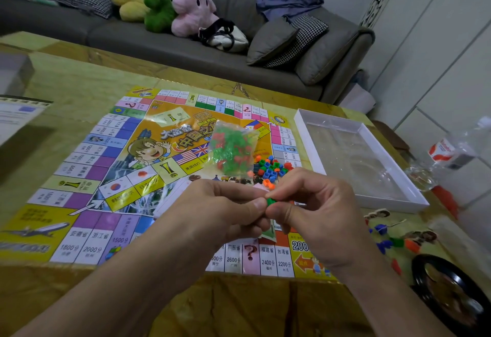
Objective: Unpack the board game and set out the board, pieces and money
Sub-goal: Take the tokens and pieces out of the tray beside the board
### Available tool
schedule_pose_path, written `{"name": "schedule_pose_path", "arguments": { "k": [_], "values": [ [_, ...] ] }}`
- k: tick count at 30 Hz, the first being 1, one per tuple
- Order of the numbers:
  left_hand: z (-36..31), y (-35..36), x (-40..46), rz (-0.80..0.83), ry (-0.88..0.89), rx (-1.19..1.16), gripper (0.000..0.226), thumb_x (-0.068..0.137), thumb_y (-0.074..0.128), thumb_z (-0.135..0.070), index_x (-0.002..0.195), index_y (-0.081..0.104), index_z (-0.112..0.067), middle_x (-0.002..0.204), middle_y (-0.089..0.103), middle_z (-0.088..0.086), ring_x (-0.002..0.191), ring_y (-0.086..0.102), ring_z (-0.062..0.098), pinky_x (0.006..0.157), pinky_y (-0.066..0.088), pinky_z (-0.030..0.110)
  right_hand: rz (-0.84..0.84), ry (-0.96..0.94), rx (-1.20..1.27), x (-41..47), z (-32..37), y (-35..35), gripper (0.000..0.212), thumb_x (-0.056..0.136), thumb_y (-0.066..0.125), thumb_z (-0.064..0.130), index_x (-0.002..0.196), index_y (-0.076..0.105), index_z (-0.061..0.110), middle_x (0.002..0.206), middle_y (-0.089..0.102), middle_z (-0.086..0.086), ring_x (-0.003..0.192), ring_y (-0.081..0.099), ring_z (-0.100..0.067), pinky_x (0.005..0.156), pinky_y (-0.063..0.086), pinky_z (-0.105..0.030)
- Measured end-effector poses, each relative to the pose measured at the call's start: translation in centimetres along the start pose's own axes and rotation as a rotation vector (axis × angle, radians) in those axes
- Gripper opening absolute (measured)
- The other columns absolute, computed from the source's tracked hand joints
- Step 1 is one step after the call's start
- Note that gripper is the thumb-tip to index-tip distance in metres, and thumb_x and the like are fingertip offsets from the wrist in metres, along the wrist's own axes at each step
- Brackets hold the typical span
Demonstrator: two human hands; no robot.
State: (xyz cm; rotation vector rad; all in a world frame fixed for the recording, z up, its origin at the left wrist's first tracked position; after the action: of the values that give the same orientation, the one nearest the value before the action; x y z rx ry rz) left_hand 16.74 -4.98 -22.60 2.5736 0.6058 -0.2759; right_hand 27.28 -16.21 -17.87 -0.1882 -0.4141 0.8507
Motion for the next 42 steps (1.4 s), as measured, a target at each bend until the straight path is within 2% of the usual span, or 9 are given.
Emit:
{"name": "schedule_pose_path", "arguments": {
  "k": [6,9,14,20,26,31,34,37,42],
  "values": [
    [1.4,1.1,1.0,-0.079,-0.137,-0.16,0.02,0.098,0.06,-0.006,0.111,0.067,0.008,0.078,0.06,0.017,0.056,0.058,0.017,0.05,0.05,0.025,0.009,0.069,-0.108,0.1,-0.3,0.1,0.022,0.079,0.083,0.027,0.101,0.084,0.028,0.094,0.077,0.006,0.09,0.073,-0.017,0.069,0.059,-0.032],
    [1.8,0.5,1.3,-0.123,-0.144,-0.149,0.017,0.096,0.065,-0.007,0.106,0.071,0.006,0.081,0.061,0.016,0.058,0.054,0.016,0.048,0.045,0.024,-0.012,0.138,-0.229,0.7,-1.3,-1.2,0.027,0.09,0.081,0.018,0.107,0.081,0.039,0.093,0.075,0.009,0.086,0.071,-0.009,0.072,0.061,-0.032],
    [2.2,-0.3,1.4,-0.232,-0.227,-0.194,0.018,0.095,0.063,-0.002,0.11,0.064,0.008,0.075,0.054,0.014,0.054,0.047,0.016,0.044,0.036,0.024,-0.195,0.275,-0.658,5.6,-5.6,-4.8,0.023,0.1,0.067,0.01,0.1,0.074,0.031,0.095,0.071,0.015,0.088,0.067,-0.003,0.068,0.058,-0.022],
    [1.8,-0.5,1.4,-0.227,-0.237,-0.223,0.013,0.095,0.06,-0.001,0.102,0.066,0.008,0.064,0.055,0.013,0.054,0.046,0.017,0.05,0.033,0.027,-0.087,0.341,-0.98,9.9,-10.0,-4.2,0.025,0.095,0.068,0.005,0.099,0.071,0.029,0.113,0.072,0.0,0.103,0.068,-0.022,0.078,0.064,-0.043],
    [1.6,-0.6,1.9,-0.231,-0.25,-0.224,0.01,0.095,0.062,-0.002,0.1,0.065,0.006,0.066,0.055,0.013,0.053,0.045,0.018,0.043,0.034,0.023,-0.114,0.35,-1.016,10.5,-11.0,-4.4,0.024,0.093,0.071,0.009,0.087,0.065,0.032,0.108,0.073,0.001,0.097,0.069,-0.021,0.07,0.064,-0.04],
    [1.9,-0.5,2.2,-0.232,-0.253,-0.203,0.012,0.096,0.063,-0.003,0.105,0.066,0.005,0.069,0.055,0.014,0.052,0.045,0.017,0.043,0.036,0.024,-0.186,0.295,-0.914,10.2,-9.9,-4.7,0.022,0.096,0.071,0.011,0.102,0.073,0.032,0.1,0.073,0.006,0.09,0.067,-0.013,0.073,0.064,-0.042],
    [1.9,-0.6,2.2,-0.237,-0.243,-0.194,0.01,0.096,0.062,-0.002,0.102,0.065,0.005,0.071,0.055,0.015,0.055,0.045,0.018,0.048,0.035,0.026,-0.14,0.238,-0.874,10.5,-9.3,-3.8,0.02,0.098,0.07,0.012,0.103,0.078,0.029,0.1,0.068,0.01,0.096,0.064,-0.011,0.079,0.061,-0.037],
    [2.0,-0.6,2.2,-0.241,-0.264,-0.188,0.012,0.096,0.062,-0.002,0.104,0.066,0.005,0.073,0.055,0.015,0.056,0.045,0.018,0.039,0.037,0.023,-0.075,0.259,-0.895,11.0,-9.6,-2.8,0.021,0.098,0.069,0.01,0.101,0.08,0.028,0.099,0.069,0.009,0.093,0.064,-0.01,0.078,0.057,-0.032],
    [1.9,-0.6,2.5,-0.241,-0.278,-0.172,0.013,0.096,0.061,-0.003,0.106,0.065,0.005,0.071,0.054,0.014,0.054,0.044,0.018,0.041,0.037,0.023,-0.056,0.266,-0.974,11.5,-9.7,-2.2,0.019,0.095,0.069,0.012,0.098,0.08,0.027,0.102,0.075,0.004,0.09,0.068,-0.015,0.079,0.064,-0.041]
  ]
}}
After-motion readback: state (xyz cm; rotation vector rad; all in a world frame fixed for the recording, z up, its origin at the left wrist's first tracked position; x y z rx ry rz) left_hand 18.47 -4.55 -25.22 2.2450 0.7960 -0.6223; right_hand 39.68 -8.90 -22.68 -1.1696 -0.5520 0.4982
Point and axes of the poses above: each hand's wrist, its own x-axis towards the middle knuckle, its own y-axis out of the palm, z = x × y, the point moved 8 cm from there along x, towards the middle knuckle
